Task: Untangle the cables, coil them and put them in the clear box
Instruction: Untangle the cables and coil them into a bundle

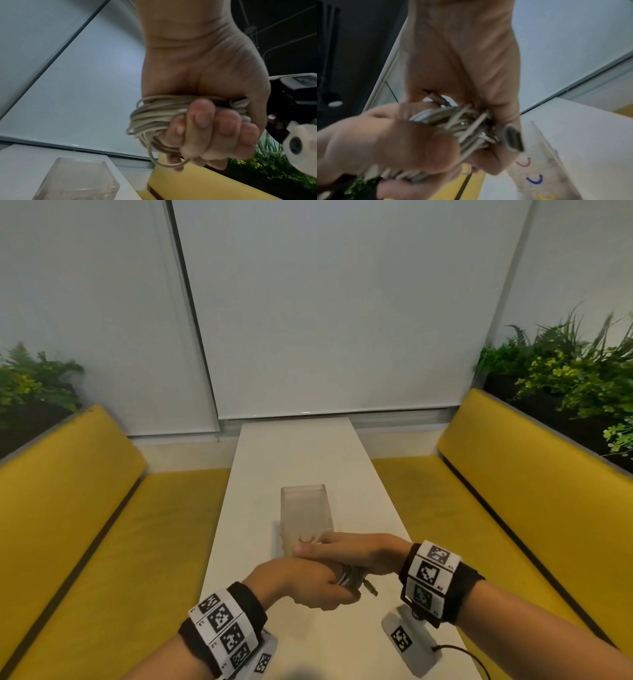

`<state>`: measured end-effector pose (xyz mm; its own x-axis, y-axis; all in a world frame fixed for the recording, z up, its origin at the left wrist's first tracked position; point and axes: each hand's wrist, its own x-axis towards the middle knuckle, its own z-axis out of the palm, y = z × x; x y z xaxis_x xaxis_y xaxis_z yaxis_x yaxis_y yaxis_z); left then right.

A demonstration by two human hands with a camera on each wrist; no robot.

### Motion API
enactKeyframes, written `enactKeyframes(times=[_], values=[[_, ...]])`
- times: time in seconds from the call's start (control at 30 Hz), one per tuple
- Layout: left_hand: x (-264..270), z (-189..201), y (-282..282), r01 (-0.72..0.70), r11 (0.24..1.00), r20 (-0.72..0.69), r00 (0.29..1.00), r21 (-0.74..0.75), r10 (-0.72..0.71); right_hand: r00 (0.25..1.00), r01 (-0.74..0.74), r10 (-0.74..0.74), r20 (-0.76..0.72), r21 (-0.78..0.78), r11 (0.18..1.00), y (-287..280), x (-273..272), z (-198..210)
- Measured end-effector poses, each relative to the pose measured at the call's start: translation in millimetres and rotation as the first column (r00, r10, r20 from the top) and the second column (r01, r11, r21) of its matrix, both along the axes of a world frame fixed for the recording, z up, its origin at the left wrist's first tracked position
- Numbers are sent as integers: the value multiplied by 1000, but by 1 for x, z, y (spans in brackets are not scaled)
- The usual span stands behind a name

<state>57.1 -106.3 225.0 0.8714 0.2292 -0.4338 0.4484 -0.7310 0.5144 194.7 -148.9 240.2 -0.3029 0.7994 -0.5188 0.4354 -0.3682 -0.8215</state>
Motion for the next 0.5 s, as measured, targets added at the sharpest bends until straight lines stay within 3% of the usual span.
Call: enactKeyframes(times=[0.07, 0.13, 0.23, 0.37, 0.5], values=[[2, -3, 3, 26, 999, 39, 999, 30, -27, 998, 69, -68, -12, 75, 995, -5, 3, -5], [4, -3, 6, 59, 986, 147, 986, 153, -81, 992, 117, -125, 35, 169, 979, -7, 7, -10], [5, 4, 8, 73, 935, 308, 933, 348, -187, 954, 215, -280, 107, 407, 888, -9, 6, -20], [8, -2, 22, 78, 875, 286, 928, 478, -239, 877, 433, -475, -73, 548, 716, -13, -2, -36], [12, -10, 26, 42, 692, 286, 891, 721, -353, 793, 590, -565, -227, 516, 621, -17, -3, -46]])
